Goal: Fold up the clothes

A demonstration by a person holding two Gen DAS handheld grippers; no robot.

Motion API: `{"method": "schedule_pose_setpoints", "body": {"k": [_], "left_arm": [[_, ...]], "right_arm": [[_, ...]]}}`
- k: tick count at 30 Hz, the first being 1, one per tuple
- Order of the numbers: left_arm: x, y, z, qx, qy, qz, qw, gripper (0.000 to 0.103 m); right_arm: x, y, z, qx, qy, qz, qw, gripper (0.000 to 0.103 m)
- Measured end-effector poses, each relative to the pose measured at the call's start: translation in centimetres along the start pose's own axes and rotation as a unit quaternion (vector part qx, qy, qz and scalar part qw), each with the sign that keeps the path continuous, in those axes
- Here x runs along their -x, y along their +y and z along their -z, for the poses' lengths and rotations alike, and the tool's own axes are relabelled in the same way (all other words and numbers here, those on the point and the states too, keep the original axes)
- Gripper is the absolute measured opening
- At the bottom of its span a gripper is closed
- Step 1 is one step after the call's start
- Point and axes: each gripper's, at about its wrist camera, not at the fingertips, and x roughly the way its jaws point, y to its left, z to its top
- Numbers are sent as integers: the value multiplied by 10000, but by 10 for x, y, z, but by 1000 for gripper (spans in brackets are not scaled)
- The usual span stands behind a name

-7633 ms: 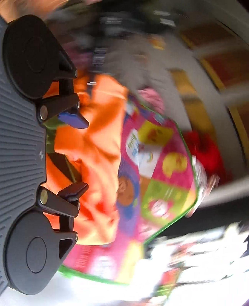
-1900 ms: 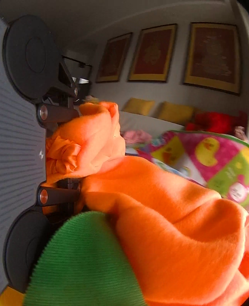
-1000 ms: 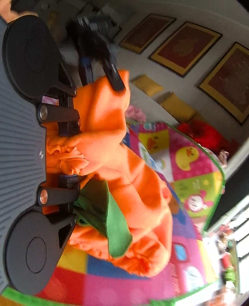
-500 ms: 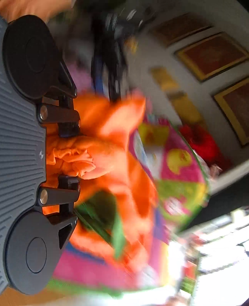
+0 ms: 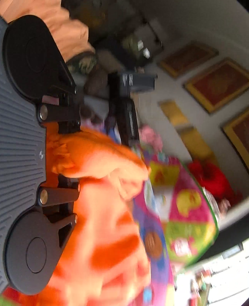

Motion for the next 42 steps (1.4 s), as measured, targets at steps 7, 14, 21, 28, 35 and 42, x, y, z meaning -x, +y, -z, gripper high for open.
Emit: {"method": "schedule_pose_setpoints", "body": {"k": [7,14,21,28,35,42], "left_arm": [[-28,-23,5,-307,224,-146,9992,98],[-22,-29,6,-447,205,-301,9983,97],[-15,-30,4,-448,173,-285,9984,96],[4,-39,-6,-271,-82,100,9995,97],[14,-54,-10,-118,-292,464,9984,97],[0,-82,-3,-339,-37,800,9962,99]], "right_arm": [[52,23,6,1582,-761,1700,9697,68],[13,71,14,2552,-388,895,9620,86],[-39,78,54,3667,293,1573,9165,91],[-22,21,17,1451,211,894,9851,77],[24,-85,1,-1730,-480,37,9837,68],[57,-89,3,-814,-1465,1785,9696,74]]}}
